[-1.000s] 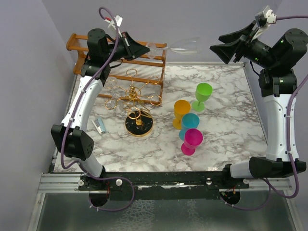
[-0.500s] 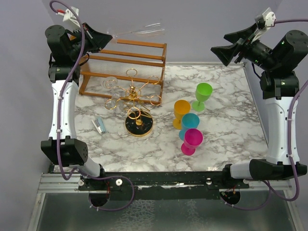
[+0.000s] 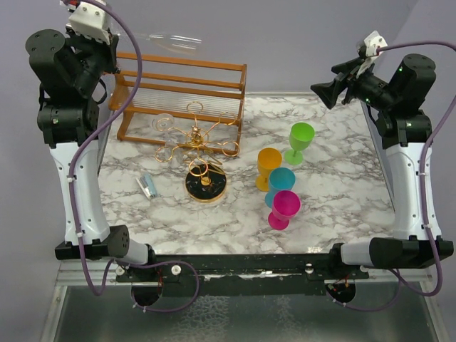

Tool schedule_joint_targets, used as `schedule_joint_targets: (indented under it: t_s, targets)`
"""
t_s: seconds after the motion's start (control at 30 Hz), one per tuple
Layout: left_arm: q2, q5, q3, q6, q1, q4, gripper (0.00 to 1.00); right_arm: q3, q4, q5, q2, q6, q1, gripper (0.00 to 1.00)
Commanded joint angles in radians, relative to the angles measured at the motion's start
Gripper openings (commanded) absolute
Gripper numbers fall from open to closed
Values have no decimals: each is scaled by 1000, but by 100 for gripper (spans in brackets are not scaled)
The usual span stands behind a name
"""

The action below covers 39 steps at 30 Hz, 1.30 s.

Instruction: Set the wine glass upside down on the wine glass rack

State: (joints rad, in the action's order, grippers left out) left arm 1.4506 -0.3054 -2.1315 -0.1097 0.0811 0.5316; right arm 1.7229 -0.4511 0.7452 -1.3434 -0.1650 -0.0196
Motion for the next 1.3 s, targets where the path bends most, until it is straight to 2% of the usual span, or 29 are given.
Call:
schedule_joint_targets:
  t_s: [0.0, 0.2, 0.53, 0.87, 1.1, 1.27]
  targets:
    - [-6, 162, -70, -275, -5, 137, 0, -29, -63, -47, 50, -102, 2, 77]
    - [-4, 224, -105, -464, -8, 236, 0, -42, -80, -70, 64, -131, 3, 78]
    - [-12, 193, -113, -665, -37, 402, 0, -81, -68, -72, 74, -129, 3, 78]
    - [-12, 241, -46, -713, -123, 378, 0, -103, -69, -81, 92, -137, 3, 78]
    - [-9, 443, 66, -811, -280, 286, 0, -114, -71, -83, 104, -139, 2, 78]
    - [-10, 494, 126, -869, -351, 251, 0, -120, -72, -87, 108, -143, 2, 78]
